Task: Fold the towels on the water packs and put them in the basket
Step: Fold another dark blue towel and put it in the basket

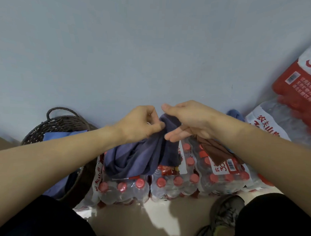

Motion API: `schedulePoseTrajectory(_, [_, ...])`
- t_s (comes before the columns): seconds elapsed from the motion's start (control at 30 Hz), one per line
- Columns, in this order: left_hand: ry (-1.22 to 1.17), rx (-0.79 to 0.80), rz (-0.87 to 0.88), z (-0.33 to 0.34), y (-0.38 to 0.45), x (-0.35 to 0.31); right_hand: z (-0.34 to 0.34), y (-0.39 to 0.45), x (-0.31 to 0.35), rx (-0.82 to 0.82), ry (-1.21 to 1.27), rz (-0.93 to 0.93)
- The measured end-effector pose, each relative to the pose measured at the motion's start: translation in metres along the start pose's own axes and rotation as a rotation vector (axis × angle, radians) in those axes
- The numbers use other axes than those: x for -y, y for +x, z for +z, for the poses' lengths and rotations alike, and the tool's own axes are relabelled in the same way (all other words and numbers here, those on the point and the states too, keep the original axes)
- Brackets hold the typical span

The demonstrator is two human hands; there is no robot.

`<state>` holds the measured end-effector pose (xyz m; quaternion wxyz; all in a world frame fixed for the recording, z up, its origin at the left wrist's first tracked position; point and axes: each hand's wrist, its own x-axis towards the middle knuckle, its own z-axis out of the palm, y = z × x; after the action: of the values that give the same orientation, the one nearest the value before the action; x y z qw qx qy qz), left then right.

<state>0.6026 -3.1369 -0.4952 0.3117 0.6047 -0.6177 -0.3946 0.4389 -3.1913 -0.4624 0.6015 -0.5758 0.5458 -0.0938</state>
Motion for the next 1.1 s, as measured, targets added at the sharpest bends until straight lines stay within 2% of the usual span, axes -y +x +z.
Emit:
schedulePoseTrajectory(0.1, [-0.132, 0.103, -0.037, 0.003, 0.000, -0.008, 0.002, 0.007, -0.004, -0.104, 0.054, -0.116])
schedulePoseTrajectory(0.23, [-0.417, 0.170, -0.270, 0.002, 0.001, -0.007, -0.008, 0.006, -0.007, -0.229, -0.047, -0.190])
schedulePoseTrajectory(0.3, [-0.361, 0.160, -0.308, 0.002, 0.002, -0.001, -0.011, 0.004, -0.007, -0.224, 0.003, -0.219])
schedulePoseTrajectory(0.33, [-0.272, 0.158, -0.272, 0.001, 0.003, 0.004, -0.010, 0.002, -0.007, -0.188, 0.018, -0.245])
schedulePoseTrajectory(0.4, [-0.003, 0.191, -0.116, -0.002, 0.006, 0.011, -0.009, -0.004, -0.005, -0.086, -0.083, -0.323])
schedulePoseTrajectory(0.47, [0.137, 0.256, 0.011, -0.004, 0.008, 0.012, -0.007, -0.010, -0.005, 0.021, -0.190, -0.375])
schedulePoseTrajectory(0.63, [0.159, 0.306, 0.099, -0.011, 0.007, 0.016, -0.012, -0.013, -0.003, 0.052, -0.337, -0.309])
schedulePoseTrajectory(0.77, [0.089, 0.262, 0.070, -0.022, 0.006, 0.016, -0.022, -0.012, -0.003, 0.149, -0.458, -0.135])
schedulePoseTrajectory(0.9, [0.081, 0.332, 0.075, -0.021, 0.005, 0.010, -0.023, -0.007, -0.006, 0.151, -0.576, -0.050])
schedulePoseTrajectory(1.1, [0.290, 0.518, -0.029, -0.022, 0.002, 0.011, -0.025, 0.004, -0.009, 0.040, -0.425, -0.006])
